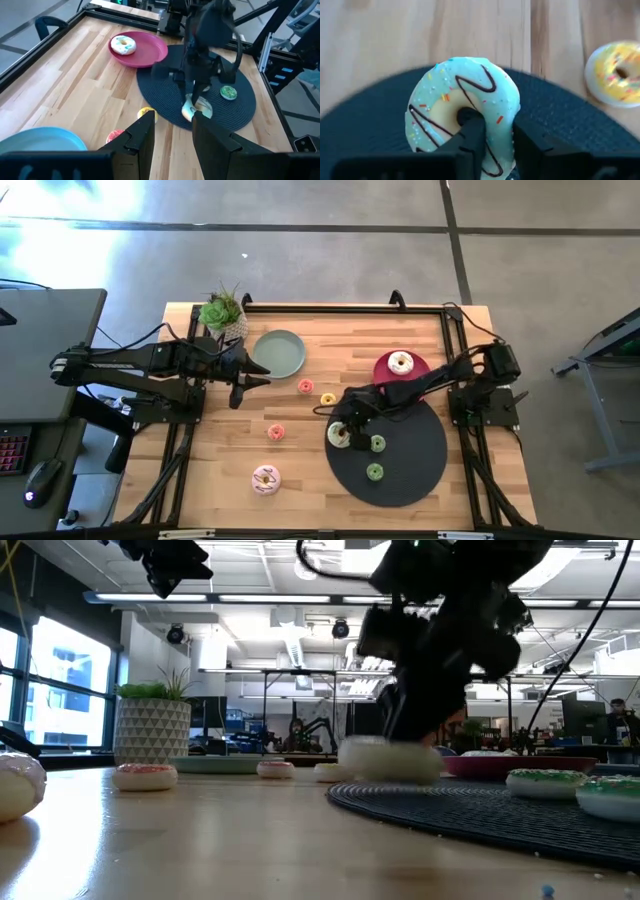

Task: Pick & Place donuts
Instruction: Put the big light blue donut on the pink plate

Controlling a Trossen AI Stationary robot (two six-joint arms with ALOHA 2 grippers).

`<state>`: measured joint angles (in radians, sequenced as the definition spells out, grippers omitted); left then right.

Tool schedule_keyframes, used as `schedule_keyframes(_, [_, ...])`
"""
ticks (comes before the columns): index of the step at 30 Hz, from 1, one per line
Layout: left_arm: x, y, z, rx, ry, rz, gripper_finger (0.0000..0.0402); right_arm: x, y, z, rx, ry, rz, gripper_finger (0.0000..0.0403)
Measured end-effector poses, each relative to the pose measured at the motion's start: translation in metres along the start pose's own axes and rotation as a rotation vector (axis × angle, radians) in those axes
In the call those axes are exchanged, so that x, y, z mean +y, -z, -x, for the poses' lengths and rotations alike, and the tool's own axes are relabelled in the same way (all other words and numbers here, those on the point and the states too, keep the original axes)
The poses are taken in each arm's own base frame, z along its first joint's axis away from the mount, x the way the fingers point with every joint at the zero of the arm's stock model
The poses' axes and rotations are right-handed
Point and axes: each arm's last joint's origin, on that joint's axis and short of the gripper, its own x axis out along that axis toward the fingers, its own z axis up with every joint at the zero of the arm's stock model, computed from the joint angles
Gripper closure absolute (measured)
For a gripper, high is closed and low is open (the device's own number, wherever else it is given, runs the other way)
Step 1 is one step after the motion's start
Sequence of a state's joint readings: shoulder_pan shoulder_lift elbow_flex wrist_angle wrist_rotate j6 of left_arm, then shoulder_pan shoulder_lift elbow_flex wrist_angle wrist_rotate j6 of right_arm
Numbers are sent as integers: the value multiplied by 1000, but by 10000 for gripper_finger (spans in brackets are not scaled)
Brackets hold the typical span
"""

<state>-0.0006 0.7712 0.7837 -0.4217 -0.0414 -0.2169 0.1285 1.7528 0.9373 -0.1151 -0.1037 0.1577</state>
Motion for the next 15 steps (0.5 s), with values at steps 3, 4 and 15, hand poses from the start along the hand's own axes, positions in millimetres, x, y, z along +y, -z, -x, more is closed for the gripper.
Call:
schedule_keyframes(3, [0, 0, 0, 0, 0, -2, 277, -1, -7, 17, -40, -10, -6, 360])
schedule_keyframes(4, [0, 0, 0, 0, 0, -2, 277, -2, -9, 25, -50, -5, -9, 368])
schedule_keyframes(15, [0, 0, 0, -1, -1, -1, 277, -31, 24, 140, 75, 573, -228, 364])
